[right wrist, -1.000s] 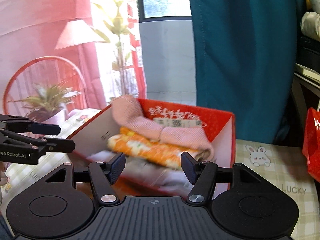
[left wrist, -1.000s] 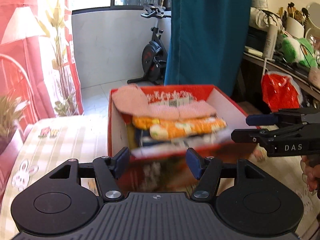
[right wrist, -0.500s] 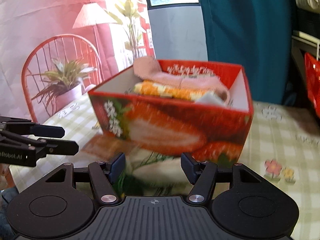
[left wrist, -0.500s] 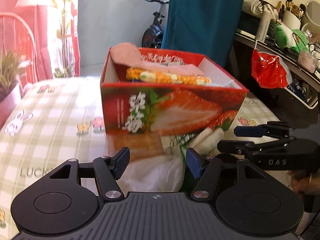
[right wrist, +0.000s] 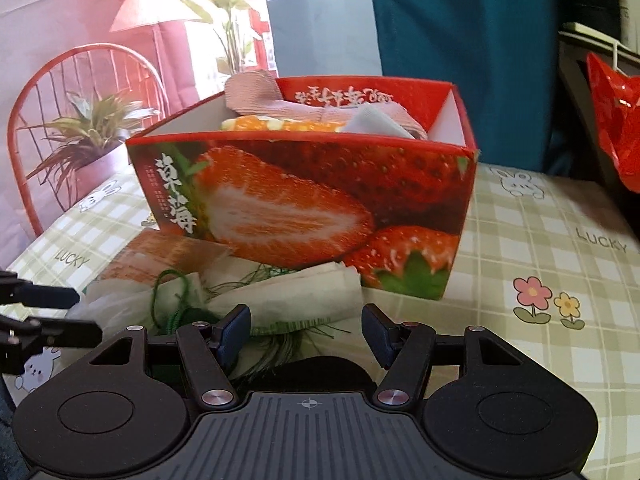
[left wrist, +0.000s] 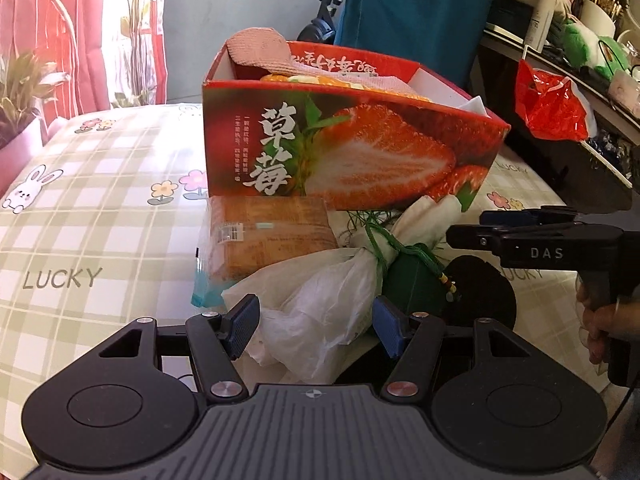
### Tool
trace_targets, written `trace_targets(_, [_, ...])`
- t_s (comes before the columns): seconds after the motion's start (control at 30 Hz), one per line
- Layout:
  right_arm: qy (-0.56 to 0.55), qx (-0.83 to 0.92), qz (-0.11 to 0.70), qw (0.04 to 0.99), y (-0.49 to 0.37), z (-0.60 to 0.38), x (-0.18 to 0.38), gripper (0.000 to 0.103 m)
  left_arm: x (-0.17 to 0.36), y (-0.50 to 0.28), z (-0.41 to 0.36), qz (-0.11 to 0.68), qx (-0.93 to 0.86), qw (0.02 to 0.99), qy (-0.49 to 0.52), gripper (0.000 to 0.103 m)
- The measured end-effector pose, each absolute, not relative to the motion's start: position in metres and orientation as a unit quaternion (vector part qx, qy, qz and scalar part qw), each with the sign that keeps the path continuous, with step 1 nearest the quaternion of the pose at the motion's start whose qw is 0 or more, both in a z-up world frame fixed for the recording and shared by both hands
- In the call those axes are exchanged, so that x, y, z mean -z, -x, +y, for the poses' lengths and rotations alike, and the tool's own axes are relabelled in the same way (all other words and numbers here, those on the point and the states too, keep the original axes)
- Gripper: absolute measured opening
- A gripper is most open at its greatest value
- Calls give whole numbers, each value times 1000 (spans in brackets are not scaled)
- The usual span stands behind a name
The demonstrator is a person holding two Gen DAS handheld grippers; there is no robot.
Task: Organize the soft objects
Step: 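Move both grippers down to the white plastic bag bundle, then close the left gripper on the white bag while the right gripper grips it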
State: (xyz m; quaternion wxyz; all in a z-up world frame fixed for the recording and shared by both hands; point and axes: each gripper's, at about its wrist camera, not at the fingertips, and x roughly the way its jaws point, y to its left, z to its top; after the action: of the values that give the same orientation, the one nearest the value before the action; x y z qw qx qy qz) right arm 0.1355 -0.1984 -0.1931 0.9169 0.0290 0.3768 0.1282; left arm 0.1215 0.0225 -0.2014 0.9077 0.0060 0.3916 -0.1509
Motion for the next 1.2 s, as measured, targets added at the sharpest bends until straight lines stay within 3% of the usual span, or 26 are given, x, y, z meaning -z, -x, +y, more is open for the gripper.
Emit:
trace_targets(0.43, [-34,-121,375,919,-153,-198,200,58,198,-113,21,395,158,905,6,84])
trace_targets(0.53, [-43,-115,371,921,-160,-199,201,58,207,-115,13,401,156,902,-14,84])
trace_targets(0.6, [-47,-112,368,922,-164,-198,202,58,212,-117,13,403,147,903,-15,81])
trace_targets(0.7, [-51,-110,369,921,-171,-197,205,58,216,-121,21,407,132,904,-3,59])
trace_targets(0.83, [-57,-116,380,916,-175,-195,214,59,219,-123,32,407,130,904,15,50])
trace_targets(1.2, [-91,-116,393,908,-156,-199,226,59,231,-125,39,411,124,902,35,47])
